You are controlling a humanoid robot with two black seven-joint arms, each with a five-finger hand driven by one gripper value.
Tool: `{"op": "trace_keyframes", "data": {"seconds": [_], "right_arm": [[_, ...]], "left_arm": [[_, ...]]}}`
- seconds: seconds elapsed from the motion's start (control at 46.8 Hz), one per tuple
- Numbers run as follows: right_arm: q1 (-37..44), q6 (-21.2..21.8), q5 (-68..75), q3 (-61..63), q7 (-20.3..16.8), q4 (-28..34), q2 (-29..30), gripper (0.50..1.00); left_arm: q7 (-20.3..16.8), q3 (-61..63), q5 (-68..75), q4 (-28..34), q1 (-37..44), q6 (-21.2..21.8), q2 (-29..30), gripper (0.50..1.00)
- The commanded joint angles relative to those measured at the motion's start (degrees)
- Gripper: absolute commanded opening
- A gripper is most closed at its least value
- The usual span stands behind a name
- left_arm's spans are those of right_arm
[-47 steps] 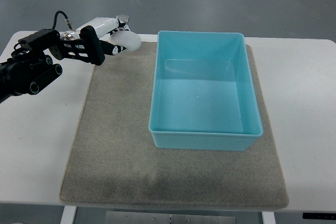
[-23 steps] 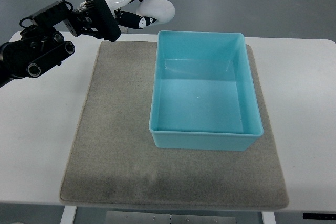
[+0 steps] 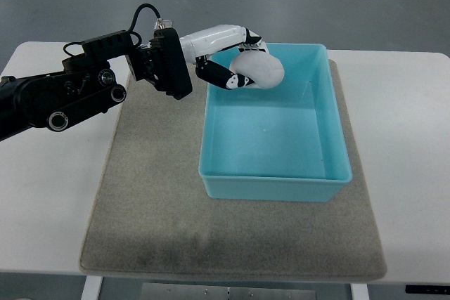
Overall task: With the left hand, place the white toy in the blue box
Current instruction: 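Lift the bunny with the left hand and carry it over the box, then open the left hand fingers to drop the bunny into the box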
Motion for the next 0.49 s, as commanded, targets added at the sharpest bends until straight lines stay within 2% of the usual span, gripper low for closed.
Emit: {"op": "trace_keyframes", "data": {"seconds": [0.0, 0.043, 0.107, 0.128, 0.214, 0.235, 0.342, 0.384, 0.47], "right_arm": [[0.0, 0.0, 0.0, 0.0, 0.0, 0.0, 0.0, 0.936], [0.0, 0.0, 0.0, 0.0, 0.0, 0.0, 0.0, 0.936], [0.0, 0.0, 0.0, 0.0, 0.0, 0.0, 0.0, 0.936], [0.0, 0.0, 0.0, 0.0, 0.0, 0.0, 0.0, 0.936], [0.0, 0.0, 0.0, 0.0, 0.0, 0.0, 0.0, 0.936], [0.0, 0.0, 0.0, 0.0, 0.0, 0.0, 0.0, 0.936], [0.0, 0.0, 0.1, 0.0, 0.0, 0.0, 0.0, 0.936], [0.0, 0.0, 0.1, 0.0, 0.0, 0.0, 0.0, 0.936], [0.0, 0.0, 0.0, 0.0, 0.0, 0.0, 0.0, 0.936]], "left_arm": [[0.0, 1.4, 0.0, 0.1, 0.1, -0.1, -0.2, 0.550], [0.0, 1.6, 0.0, 0.1, 0.4, 0.0, -0.3, 0.606], [0.0, 1.6, 0.0, 0.2, 0.9, 0.4, -0.4, 0.781], [0.0, 1.5, -0.1, 0.3, 1.1, 0.7, -0.5, 0.822], [0.0, 1.4, -0.6, 0.3, 1.2, 1.0, -0.5, 0.940], [0.1, 1.4, -0.7, 0.3, 1.2, 1.0, -0.6, 0.958], [0.1, 1.4, -1.0, 0.3, 1.7, 0.9, -0.6, 0.969], [0.1, 1.4, -1.0, 0.3, 1.8, 0.9, -0.6, 0.990], [0.1, 1.4, -1.0, 0.4, 1.8, 0.9, -0.6, 0.992]]}}
